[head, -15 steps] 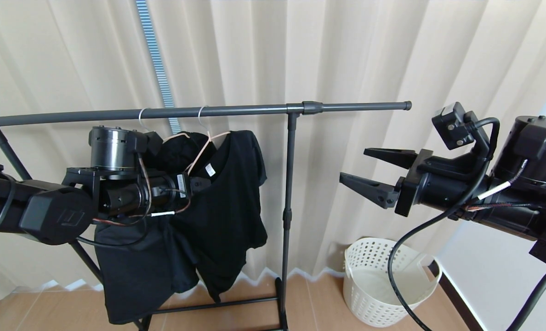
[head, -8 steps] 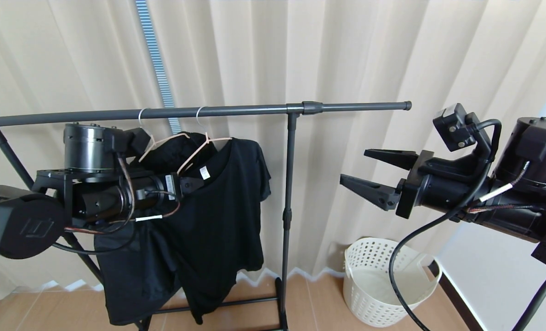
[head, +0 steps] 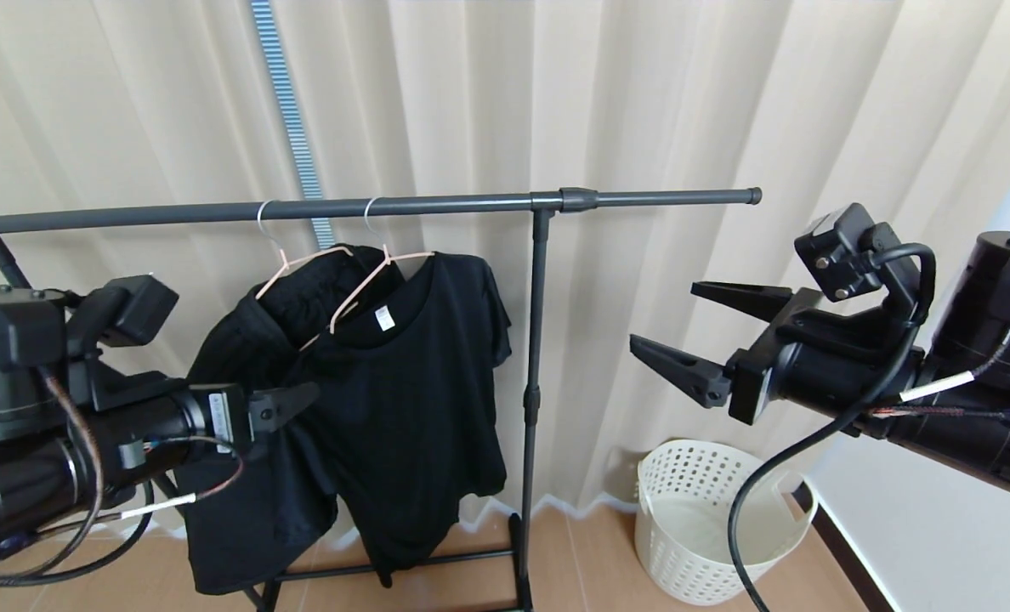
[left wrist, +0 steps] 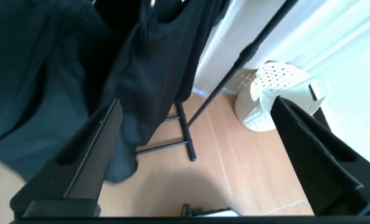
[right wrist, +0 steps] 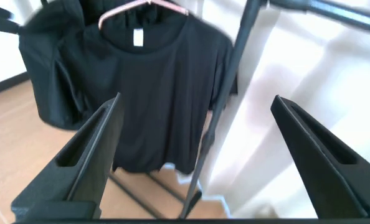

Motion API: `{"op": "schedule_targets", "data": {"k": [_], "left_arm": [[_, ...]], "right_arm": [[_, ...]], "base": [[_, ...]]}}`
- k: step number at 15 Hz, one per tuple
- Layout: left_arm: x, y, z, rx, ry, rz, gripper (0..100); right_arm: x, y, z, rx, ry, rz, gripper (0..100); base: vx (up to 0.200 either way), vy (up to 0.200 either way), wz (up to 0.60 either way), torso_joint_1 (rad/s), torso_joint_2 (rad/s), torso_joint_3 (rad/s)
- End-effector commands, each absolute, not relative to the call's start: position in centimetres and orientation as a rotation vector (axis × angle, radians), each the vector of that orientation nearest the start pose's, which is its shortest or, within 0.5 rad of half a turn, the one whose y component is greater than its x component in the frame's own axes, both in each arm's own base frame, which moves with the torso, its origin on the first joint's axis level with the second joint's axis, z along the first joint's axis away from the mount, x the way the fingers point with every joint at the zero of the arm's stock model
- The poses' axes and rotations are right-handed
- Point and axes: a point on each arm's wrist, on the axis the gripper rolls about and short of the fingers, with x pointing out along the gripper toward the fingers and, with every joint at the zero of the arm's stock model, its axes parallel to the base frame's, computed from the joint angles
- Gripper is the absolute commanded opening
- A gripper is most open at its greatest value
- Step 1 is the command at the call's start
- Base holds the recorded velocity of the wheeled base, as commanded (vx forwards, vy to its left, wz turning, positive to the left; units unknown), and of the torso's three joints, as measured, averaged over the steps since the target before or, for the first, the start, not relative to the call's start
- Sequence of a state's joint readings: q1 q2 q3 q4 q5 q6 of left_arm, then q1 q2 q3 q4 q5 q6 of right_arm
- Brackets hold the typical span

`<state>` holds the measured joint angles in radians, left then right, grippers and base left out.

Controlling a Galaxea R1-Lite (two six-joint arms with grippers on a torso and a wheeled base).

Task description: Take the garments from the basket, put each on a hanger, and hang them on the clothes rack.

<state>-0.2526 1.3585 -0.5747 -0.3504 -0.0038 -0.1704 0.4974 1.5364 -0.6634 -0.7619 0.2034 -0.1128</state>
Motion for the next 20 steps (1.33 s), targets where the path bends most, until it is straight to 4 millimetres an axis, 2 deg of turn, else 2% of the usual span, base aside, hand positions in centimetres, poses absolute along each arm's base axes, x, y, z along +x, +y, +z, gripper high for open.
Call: {"op": "schedule_targets", "data": {"k": [1, 3, 4, 5, 9, 14, 18, 19, 20], "left_arm": [[16.8, -4.3, 17.7, -0.108, 0.424, -0.219, 100], [15.3, -3.6, 16.8, -0.089, 0.433, -0.199, 100], [15.2, -3.5, 16.8, -0.088, 0.432, -0.196, 100], [14.0, -3.1, 16.3, -0.079, 0.424, -0.193, 100], [11.3, -2.5, 15.4, -0.044, 0.396, -0.203, 100], [8.4, -1.9, 13.7, -0.025, 0.38, -0.21, 100], [4.8, -1.1, 12.3, -0.025, 0.365, -0.213, 100], [4.8, -1.1, 12.3, -0.025, 0.365, -0.213, 100], [3.2, -0.7, 11.9, -0.027, 0.347, -0.217, 100]], "right_arm": [[19.8, 11.3, 21.4, -0.126, 0.061, 0.695, 100], [17.2, 9.9, 21.0, -0.127, 0.065, 0.694, 100], [17.1, 9.8, 20.9, -0.127, 0.065, 0.694, 100], [15.3, 8.9, 19.7, -0.129, 0.088, 0.694, 100], [11.9, 6.9, 17.0, -0.136, 0.131, 0.668, 100], [9.2, 5.4, 14.3, -0.142, 0.176, 0.671, 100], [6.6, 4.0, 12.6, -0.138, 0.158, 0.668, 100], [6.6, 4.0, 12.6, -0.138, 0.158, 0.668, 100], [6.1, 3.7, 12.6, -0.134, 0.134, 0.662, 100]], "base": [[0.0, 0.0, 0.0, 0.0, 0.0, 0.0], [0.0, 0.0, 0.0, 0.0, 0.0, 0.0], [0.0, 0.0, 0.0, 0.0, 0.0, 0.0], [0.0, 0.0, 0.0, 0.0, 0.0, 0.0], [0.0, 0.0, 0.0, 0.0, 0.0, 0.0], [0.0, 0.0, 0.0, 0.0, 0.0, 0.0], [0.0, 0.0, 0.0, 0.0, 0.0, 0.0], [0.0, 0.0, 0.0, 0.0, 0.0, 0.0], [0.0, 0.0, 0.0, 0.0, 0.0, 0.0]]}}
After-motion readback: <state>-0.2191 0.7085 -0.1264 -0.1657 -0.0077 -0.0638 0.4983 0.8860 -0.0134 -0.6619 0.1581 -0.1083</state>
